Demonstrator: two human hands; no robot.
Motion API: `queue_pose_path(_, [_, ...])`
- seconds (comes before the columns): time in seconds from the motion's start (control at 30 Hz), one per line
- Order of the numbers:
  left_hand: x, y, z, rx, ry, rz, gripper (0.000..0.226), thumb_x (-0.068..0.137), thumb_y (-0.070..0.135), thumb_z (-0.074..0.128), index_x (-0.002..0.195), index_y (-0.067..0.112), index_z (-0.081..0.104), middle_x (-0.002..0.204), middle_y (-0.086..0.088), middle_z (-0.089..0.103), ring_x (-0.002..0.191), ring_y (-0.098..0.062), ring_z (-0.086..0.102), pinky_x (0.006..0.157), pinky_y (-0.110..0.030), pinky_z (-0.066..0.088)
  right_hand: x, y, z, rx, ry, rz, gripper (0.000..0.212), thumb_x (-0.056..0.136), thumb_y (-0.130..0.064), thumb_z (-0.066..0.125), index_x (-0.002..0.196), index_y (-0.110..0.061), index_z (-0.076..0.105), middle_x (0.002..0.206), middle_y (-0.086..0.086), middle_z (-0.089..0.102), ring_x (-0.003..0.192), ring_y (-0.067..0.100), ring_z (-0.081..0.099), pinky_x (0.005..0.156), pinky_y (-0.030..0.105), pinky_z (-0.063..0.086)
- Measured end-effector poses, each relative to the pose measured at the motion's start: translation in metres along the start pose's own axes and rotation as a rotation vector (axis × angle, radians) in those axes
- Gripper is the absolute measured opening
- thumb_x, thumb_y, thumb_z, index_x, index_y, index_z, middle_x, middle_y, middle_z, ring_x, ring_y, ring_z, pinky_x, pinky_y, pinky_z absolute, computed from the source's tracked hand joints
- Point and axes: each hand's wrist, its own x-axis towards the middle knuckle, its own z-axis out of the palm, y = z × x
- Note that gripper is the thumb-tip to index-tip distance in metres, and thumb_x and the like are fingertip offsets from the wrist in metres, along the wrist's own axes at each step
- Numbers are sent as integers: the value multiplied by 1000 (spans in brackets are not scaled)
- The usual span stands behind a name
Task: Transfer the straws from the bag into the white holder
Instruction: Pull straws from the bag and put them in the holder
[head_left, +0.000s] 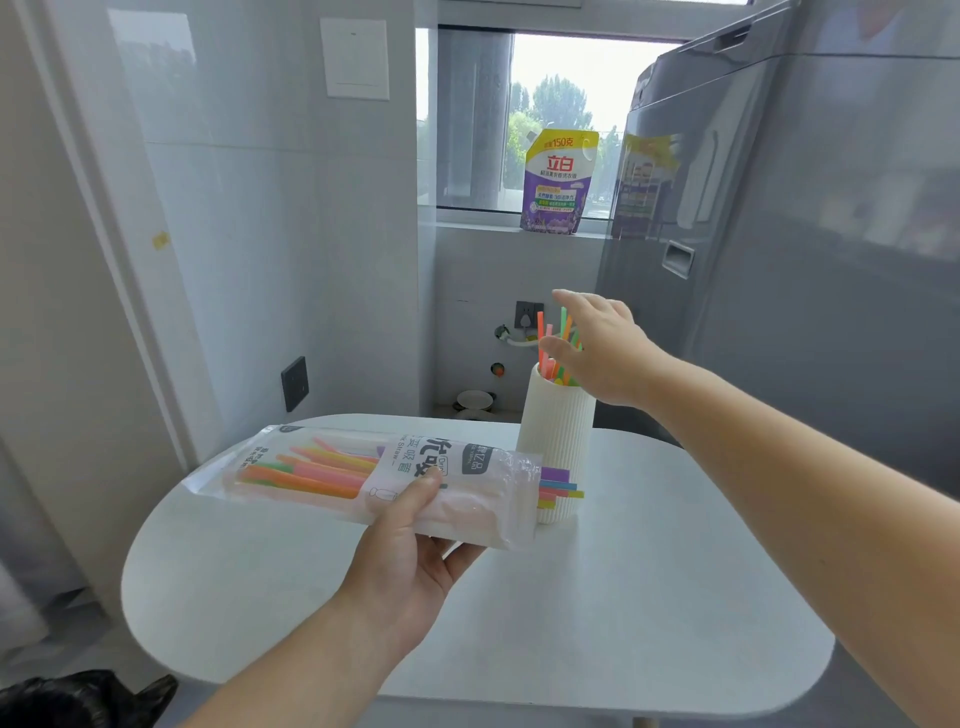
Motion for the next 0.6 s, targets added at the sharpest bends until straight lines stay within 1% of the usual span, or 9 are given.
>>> queue_pose_path(0.13, [0, 1, 0, -9, 0, 3, 38, 96, 18, 68, 134, 24, 66, 111, -9, 83, 84, -22, 82, 58, -36, 65, -1, -5, -3, 92, 82, 6, 64, 99, -51, 50, 154, -23, 32, 160, 6, 37, 148, 31, 22, 114, 55, 28])
queue_pose_path(0.23, [0, 2, 0, -7, 5, 5, 41, 96, 18, 68, 136, 24, 65, 111, -9, 83, 84, -22, 82, 58, -36, 64, -16, -9, -10, 178, 257, 19, 51, 99, -45, 52, 144, -22, 47, 150, 5, 47, 142, 28, 30, 112, 50, 33])
queue_pose_path(0.3, [0, 4, -1, 1, 5, 9, 39, 96, 19, 68, 134, 24, 66, 111, -9, 83, 85, -22, 82, 59, -36, 65, -35, -12, -13, 214, 455, 6, 34, 99, -37, 52, 125, -19, 62, 129, 7, 58, 126, 26, 42, 102, 44, 41])
queue_pose_path(0.37, [-1, 5, -1, 16, -1, 18, 35, 96, 20, 68, 131, 25, 68, 112, -9, 83, 87, -21, 82, 60, -36, 65, -63, -16, -7, 304, 599, 23, 21, 97, -33, 48, 94, -18, 63, 97, 2, 58, 97, 20, 50, 79, 37, 44])
queue_pose_path(0.4, [-1, 6, -1, 28, -7, 27, 34, 97, 20, 68, 130, 25, 69, 114, -9, 83, 87, -21, 82, 60, -36, 65, -79, -17, 0, 367, 589, 79, 25, 97, -34, 45, 81, -20, 57, 85, -1, 54, 83, 18, 50, 67, 35, 39])
queue_pose_path(0.47, [-2, 8, 0, 65, -20, 58, 35, 97, 20, 67, 132, 25, 68, 117, -8, 82, 90, -20, 81, 61, -35, 64, -108, -17, 21, 518, 388, 277, 35, 100, -44, 37, 75, -22, 48, 79, -2, 53, 74, 19, 51, 59, 34, 34])
queue_pose_path(0.53, [-4, 9, 1, 115, -48, 100, 38, 98, 20, 66, 135, 25, 67, 119, -7, 81, 95, -19, 81, 63, -34, 64, -130, -16, 43, 675, 51, 532, 44, 101, -58, 28, 92, -23, 55, 89, -1, 60, 76, 21, 57, 61, 34, 39])
queue_pose_path(0.57, [-5, 10, 3, 138, -65, 118, 37, 98, 21, 66, 135, 25, 68, 120, -7, 81, 97, -19, 80, 64, -34, 64, -137, -16, 52, 757, -91, 654, 50, 100, -61, 25, 101, -23, 57, 93, 2, 63, 72, 20, 58, 61, 32, 42])
queue_pose_path(0.6, [-7, 9, 4, 161, -78, 132, 37, 98, 20, 66, 134, 25, 68, 121, -7, 81, 98, -19, 80, 65, -34, 64, -142, -14, 60, 858, -170, 754, 53, 100, -63, 25, 105, -22, 57, 94, 5, 64, 64, 20, 56, 58, 30, 44])
